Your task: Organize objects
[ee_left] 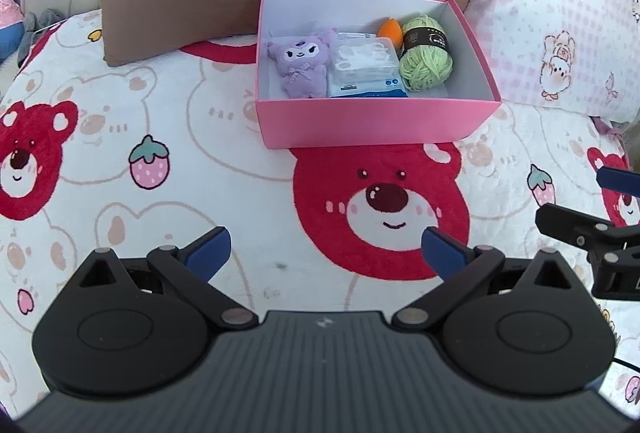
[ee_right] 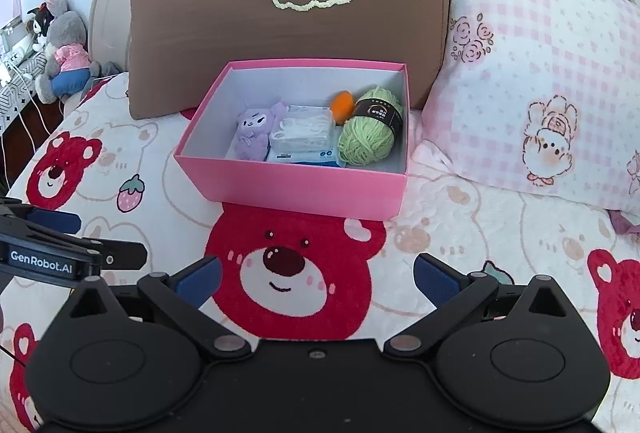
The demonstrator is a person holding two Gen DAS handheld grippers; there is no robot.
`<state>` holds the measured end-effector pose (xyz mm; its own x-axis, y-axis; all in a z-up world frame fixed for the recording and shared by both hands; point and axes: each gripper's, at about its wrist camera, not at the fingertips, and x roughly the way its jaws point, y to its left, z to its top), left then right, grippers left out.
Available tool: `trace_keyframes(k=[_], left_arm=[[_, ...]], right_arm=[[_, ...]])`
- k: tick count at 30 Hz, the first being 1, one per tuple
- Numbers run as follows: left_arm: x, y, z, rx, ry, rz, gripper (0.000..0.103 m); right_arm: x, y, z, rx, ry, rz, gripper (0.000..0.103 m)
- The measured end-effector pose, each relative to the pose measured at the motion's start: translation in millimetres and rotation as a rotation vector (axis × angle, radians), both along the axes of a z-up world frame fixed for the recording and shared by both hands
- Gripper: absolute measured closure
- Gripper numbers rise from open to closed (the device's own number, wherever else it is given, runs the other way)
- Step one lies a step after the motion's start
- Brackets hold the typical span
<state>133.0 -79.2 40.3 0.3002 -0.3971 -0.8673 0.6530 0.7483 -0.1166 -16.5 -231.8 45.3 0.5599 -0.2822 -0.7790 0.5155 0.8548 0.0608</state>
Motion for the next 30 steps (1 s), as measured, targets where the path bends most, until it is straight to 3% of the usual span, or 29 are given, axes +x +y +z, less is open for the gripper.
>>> trace_keyframes(k=[8,30], left_arm=[[-4.5,6.3,3.9,-0.008,-0.026,0.001,0.000],[-10.1,-2.4,-4.5,0.032,0.010,0.037,0.000]], right_arm=[[-5.8,-7.5,-3.5,0.059,-0.027,-0.025,0.000],[-12.5,2.2,-4.0,0.035,-0.004,-0.015,0.000]])
